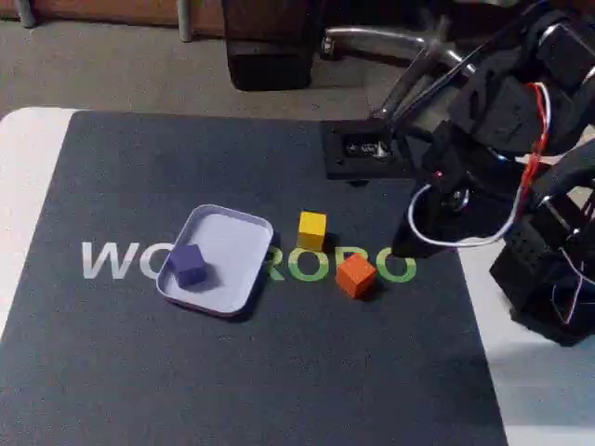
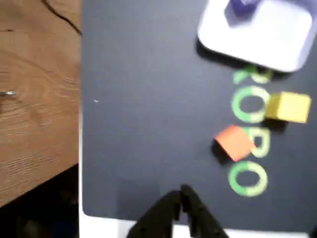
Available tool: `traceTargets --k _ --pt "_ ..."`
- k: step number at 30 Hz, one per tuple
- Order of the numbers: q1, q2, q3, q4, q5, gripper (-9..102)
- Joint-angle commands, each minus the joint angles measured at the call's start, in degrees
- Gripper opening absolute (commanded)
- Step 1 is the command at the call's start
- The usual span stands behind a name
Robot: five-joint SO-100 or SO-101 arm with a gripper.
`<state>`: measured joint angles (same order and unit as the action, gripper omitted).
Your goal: Move blocks one by one until all three blocks are in the tray.
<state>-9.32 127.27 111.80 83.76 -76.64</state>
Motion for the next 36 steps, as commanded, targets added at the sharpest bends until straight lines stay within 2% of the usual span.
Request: traceTargets --k 1,5,10,14,23,32,36 --pt "-1.93 4.39 -1.23 1.05 2.9 -8" --pt "-6.77 9.93 -2.46 3.78 6.94 -8" --pt "-8.88 16.17 -2.11 7.29 2.02 -8" --pt "-5.01 12.48 -4.66 5.71 -4.13 -8" --pt "6.77 -9.84 -19.42 3.96 -16.08 -8" --pt "20.3 -16.35 -16.79 1.93 -29.44 -8" --pt "25.66 -13.27 -8.17 -2.29 -36.21 -6"
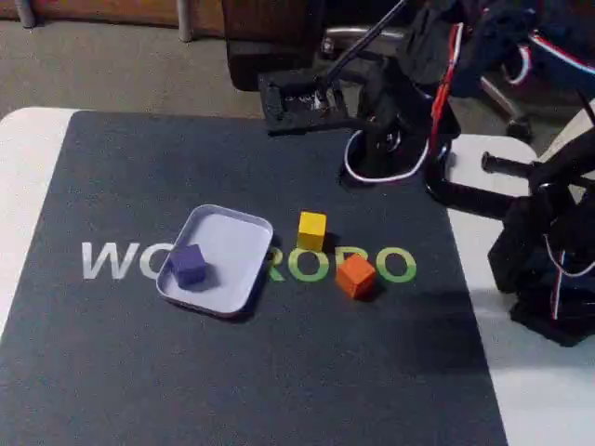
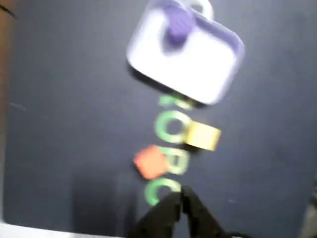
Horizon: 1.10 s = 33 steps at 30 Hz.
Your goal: Move blocks one by one until all three blocks are in the tray.
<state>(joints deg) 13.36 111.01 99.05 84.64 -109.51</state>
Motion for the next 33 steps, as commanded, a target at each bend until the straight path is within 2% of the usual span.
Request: traceTargets --k 1,7,11,24,26,28,33 --pt "4.04 5.01 8.53 -5.54 -5.27 -6" --pt "10.55 17.14 33.22 -23.29 -16.61 -5" --pt "11.34 16.44 33.66 -22.85 -20.48 -5" --pt "10.99 3.08 28.04 -25.49 -20.83 -4" --pt "10.63 0.97 27.07 -26.28 -20.48 2" --pt "10.2 -0.35 26.63 -27.07 -19.51 14" --pt "9.49 -1.76 26.54 -29.79 -16.79 15"
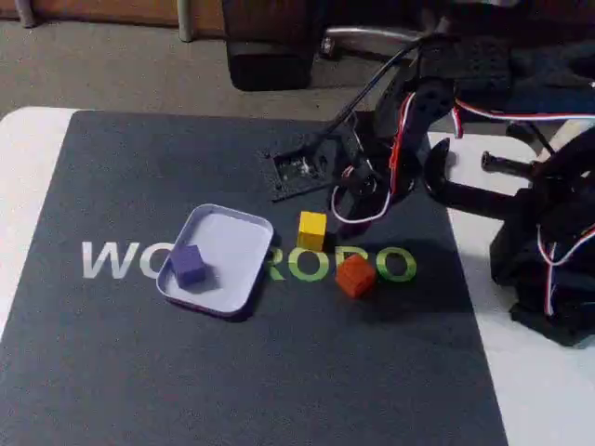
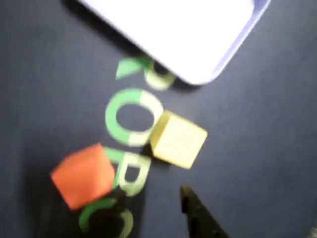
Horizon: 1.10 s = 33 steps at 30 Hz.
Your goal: Move blocks one by one until all three blocks are in the tray.
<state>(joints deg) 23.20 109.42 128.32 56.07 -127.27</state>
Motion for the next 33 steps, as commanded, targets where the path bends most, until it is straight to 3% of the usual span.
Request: traceTargets --k 1,8,13,33 --pt "-0.35 -0.79 -2.72 -1.93 1.49 15" --pt "-0.53 -10.28 -9.49 -5.36 13.01 15" --pt "0.62 -13.1 -12.3 -5.36 16.0 15" --pt "6.42 -13.62 -8.61 -5.45 5.45 19"
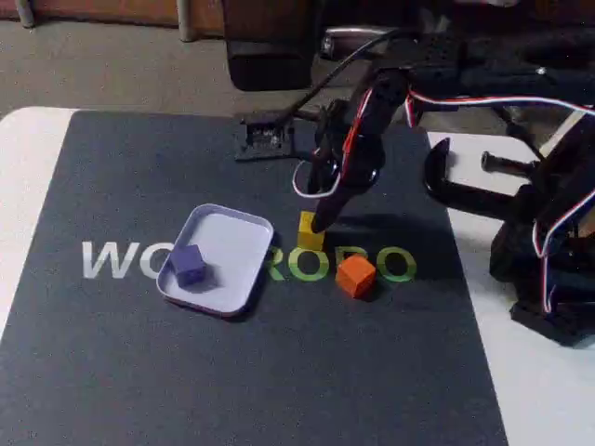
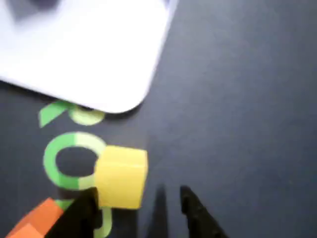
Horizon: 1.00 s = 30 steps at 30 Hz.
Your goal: Move blocks one by one until all three blocks are in the tray.
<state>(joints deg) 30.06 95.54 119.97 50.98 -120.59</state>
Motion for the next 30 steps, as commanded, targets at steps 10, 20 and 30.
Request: traceTargets --k 10,20,30 --pt "-2.9 -2.11 0.0 -3.08 -1.23 19" --pt "-1.23 -2.11 0.88 -4.13 -2.29 17" --pt "-0.97 -2.72 3.08 -8.0 -2.72 8"
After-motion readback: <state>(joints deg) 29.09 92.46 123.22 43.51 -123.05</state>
